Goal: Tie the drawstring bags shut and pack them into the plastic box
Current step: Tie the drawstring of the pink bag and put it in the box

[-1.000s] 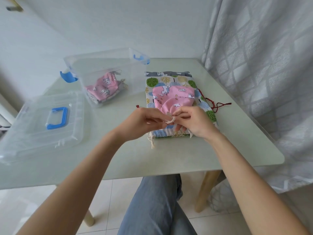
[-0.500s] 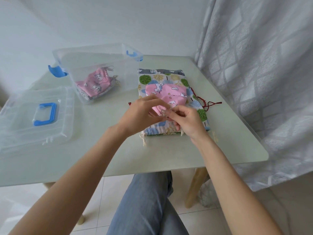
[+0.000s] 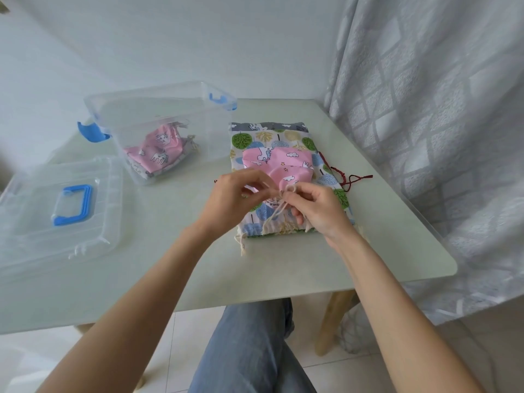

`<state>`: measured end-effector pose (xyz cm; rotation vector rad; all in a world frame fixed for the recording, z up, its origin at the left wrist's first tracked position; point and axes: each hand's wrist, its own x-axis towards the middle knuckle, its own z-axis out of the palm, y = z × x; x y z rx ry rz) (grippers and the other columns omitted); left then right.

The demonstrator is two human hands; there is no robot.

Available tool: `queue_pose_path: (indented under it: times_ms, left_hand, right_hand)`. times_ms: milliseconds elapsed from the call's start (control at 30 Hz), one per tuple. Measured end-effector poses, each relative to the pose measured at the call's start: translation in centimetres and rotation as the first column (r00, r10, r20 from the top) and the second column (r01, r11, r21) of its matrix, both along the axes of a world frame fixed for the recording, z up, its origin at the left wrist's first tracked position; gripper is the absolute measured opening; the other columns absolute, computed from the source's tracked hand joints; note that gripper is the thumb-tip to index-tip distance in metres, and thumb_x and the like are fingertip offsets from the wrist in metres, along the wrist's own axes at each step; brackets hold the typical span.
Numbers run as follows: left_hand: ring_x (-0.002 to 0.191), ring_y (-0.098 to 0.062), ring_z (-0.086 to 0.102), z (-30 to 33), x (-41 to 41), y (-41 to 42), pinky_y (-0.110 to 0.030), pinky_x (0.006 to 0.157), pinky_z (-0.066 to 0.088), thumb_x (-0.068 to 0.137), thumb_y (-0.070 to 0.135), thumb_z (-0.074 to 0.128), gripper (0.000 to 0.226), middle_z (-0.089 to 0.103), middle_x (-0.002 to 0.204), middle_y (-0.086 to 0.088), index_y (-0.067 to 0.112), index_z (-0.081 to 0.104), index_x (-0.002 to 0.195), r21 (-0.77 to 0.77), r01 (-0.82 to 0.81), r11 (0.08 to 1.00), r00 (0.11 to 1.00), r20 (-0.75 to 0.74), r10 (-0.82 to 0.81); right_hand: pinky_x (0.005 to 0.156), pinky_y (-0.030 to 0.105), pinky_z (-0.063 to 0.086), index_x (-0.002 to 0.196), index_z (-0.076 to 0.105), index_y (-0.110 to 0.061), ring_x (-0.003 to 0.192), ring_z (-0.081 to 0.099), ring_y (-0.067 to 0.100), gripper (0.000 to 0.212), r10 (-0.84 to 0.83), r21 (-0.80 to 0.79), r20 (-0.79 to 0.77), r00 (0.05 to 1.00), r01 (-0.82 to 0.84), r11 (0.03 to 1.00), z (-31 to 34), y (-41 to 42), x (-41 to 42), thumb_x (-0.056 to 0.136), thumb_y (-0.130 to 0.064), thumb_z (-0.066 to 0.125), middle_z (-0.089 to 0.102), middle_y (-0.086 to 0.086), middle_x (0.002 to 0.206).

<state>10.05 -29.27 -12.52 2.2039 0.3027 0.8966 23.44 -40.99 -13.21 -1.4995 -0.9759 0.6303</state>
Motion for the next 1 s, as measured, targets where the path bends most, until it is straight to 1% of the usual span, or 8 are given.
queue_pose_path:
  times_ms: [100, 167, 233, 433, 600, 767, 900, 1000]
  left_hand:
    - [0.077, -0.01, 0.068, -0.6, 0.2, -0.3, -0.021, 0.074, 0.054, 0.075, 0.022, 0.072, 0.011, 0.069, 0.082, 0.001, 0.02, 0.066, 0.084, -0.279, 0.064, 0.958, 0.997, 0.063, -0.048]
    - [0.08, -0.007, 0.067, -0.8, 0.4, -0.3, -0.018, 0.077, 0.053, 0.067, 0.025, 0.077, 0.032, 0.067, 0.088, 0.006, 0.022, 0.063, 0.096, -0.272, 0.078, 0.959, 0.997, 0.017, -0.077]
    - [0.08, -0.002, 0.064, -0.9, 0.8, -0.1, -0.015, 0.077, 0.052, 0.062, 0.028, 0.082, 0.047, 0.064, 0.091, 0.011, 0.025, 0.059, 0.102, -0.155, 0.056, 0.986, 0.996, -0.066, -0.066]
    - [0.069, 0.002, 0.065, -0.4, 1.8, 0.6, -0.008, 0.067, 0.048, 0.072, 0.011, 0.078, 0.024, 0.064, 0.075, 0.019, 0.022, 0.065, 0.089, -0.059, 0.065, 0.996, 0.998, -0.013, -0.066]
    - [0.065, -0.005, 0.063, 0.7, 3.3, 2.3, -0.015, 0.068, 0.051, 0.076, 0.012, 0.076, 0.012, 0.066, 0.073, 0.006, 0.019, 0.072, 0.085, 0.029, 0.088, 0.996, 0.995, -0.051, -0.087]
    - [0.074, -0.007, 0.061, 1.2, 4.4, 3.6, -0.032, 0.07, 0.053, 0.077, 0.03, 0.072, 0.008, 0.066, 0.079, 0.011, 0.026, 0.07, 0.083, -0.057, 0.201, 0.978, 0.977, -0.063, -0.204]
    - [0.102, -0.003, 0.054, 1.2, 4.9, 4.1, -0.02, 0.085, 0.044, 0.076, 0.04, 0.061, 0.016, 0.063, 0.105, 0.013, 0.029, 0.069, 0.084, -0.053, 0.258, 0.965, 0.962, -0.075, -0.261]
    - [0.089, -0.007, 0.059, 1.0, 5.3, 3.9, -0.031, 0.082, 0.046, 0.077, 0.037, 0.06, 0.021, 0.065, 0.092, 0.015, 0.02, 0.068, 0.085, -0.182, 0.293, 0.939, 0.943, -0.108, -0.315]
  right_hand:
    - [0.042, 0.02, 0.04, 0.077, 0.065, -0.01, 0.043, 0.045, 0.012, 0.014, 0.002, 0.014, 0.027, 1.0, -0.002, 1.0, 0.2, 0.1, 0.2, 0.089, -0.008, 0.06, 0.053, -0.008, 0.047]
    - [0.043, 0.019, 0.042, 0.08, 0.065, -0.009, 0.045, 0.047, 0.008, 0.012, 0.004, 0.033, 0.017, 1.0, -0.005, 0.999, 0.3, 0.1, 0.3, 0.09, -0.007, 0.058, 0.055, -0.008, 0.05]
    - [0.047, 0.017, 0.045, 0.083, 0.066, -0.009, 0.049, 0.052, 0.006, 0.01, 0.016, 0.048, -0.012, 1.0, -0.015, 0.999, 0.6, 0.1, 0.2, 0.09, -0.007, 0.058, 0.059, 0.0, 0.059]
    - [0.057, 0.021, 0.049, 0.082, 0.068, -0.017, 0.06, 0.058, 0.014, 0.012, 0.023, 0.055, 0.043, 0.999, -0.026, 0.998, 1.3, 0.0, 0.9, 0.09, -0.011, 0.06, 0.062, 0.0, 0.065]
    - [0.051, 0.019, 0.045, 0.089, 0.071, -0.021, 0.058, 0.053, 0.01, 0.012, 0.035, 0.054, 0.109, 0.993, -0.041, 0.998, 2.6, 0.4, 1.7, 0.089, -0.013, 0.061, 0.061, -0.008, 0.064]
    - [0.045, 0.018, 0.03, 0.089, 0.073, -0.018, 0.054, 0.042, 0.007, 0.016, 0.201, -0.015, -0.041, 0.979, -0.201, 0.979, 3.8, 0.9, 3.3, 0.081, -0.026, 0.063, 0.057, 0.0, 0.069]
    - [0.046, 0.017, 0.032, 0.089, 0.07, -0.007, 0.055, 0.045, 0.008, 0.025, 0.227, -0.07, -0.097, 0.969, -0.234, 0.97, 4.1, 1.2, 4.4, 0.073, -0.026, 0.069, 0.063, 0.005, 0.074]
    - [0.048, 0.015, 0.036, 0.08, 0.069, -0.012, 0.055, 0.047, 0.007, 0.013, 0.185, -0.051, -0.049, 0.982, -0.187, 0.981, 4.3, 1.4, 4.6, 0.068, -0.017, 0.073, 0.066, 0.002, 0.071]
